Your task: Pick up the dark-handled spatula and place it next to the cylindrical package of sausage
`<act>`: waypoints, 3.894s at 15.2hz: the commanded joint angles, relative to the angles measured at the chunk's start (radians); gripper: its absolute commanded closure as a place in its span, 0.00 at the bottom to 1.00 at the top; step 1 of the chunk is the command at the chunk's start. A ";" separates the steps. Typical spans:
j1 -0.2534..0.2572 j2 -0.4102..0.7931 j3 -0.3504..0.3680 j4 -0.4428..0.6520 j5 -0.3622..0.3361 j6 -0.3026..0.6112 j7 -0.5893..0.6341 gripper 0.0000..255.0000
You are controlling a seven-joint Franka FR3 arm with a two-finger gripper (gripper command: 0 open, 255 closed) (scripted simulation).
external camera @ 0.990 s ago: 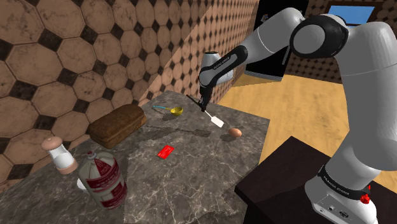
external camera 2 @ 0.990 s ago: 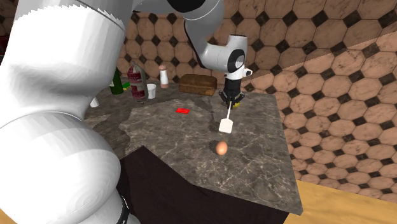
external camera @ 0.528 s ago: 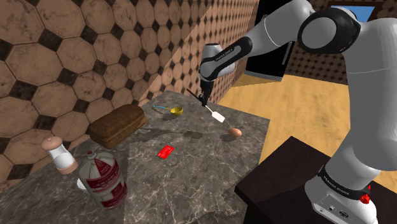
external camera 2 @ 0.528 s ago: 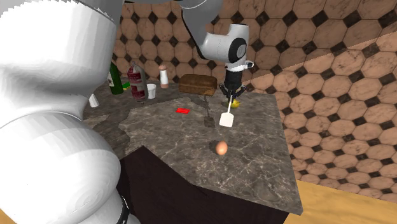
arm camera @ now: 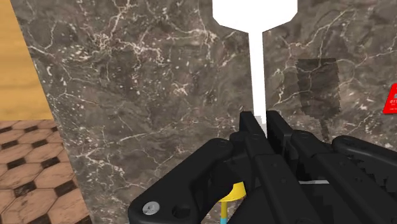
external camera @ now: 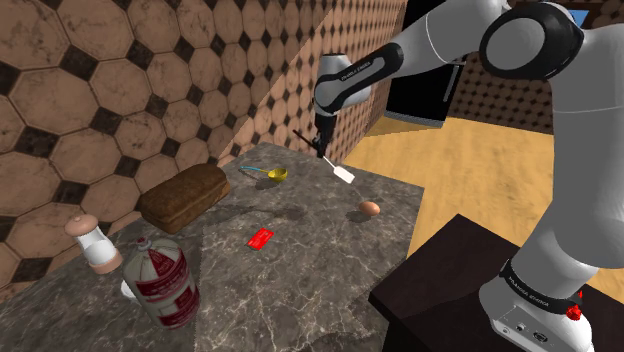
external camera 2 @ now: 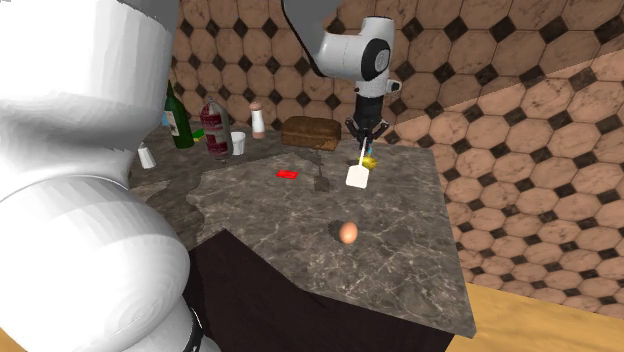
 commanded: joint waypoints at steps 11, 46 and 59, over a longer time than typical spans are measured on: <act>0.000 -0.067 -0.001 0.067 -0.003 -0.134 0.004 1.00; 0.163 -0.244 0.084 0.114 -0.043 -0.355 0.266 1.00; 0.342 -0.222 0.190 0.142 -0.090 -0.366 0.560 1.00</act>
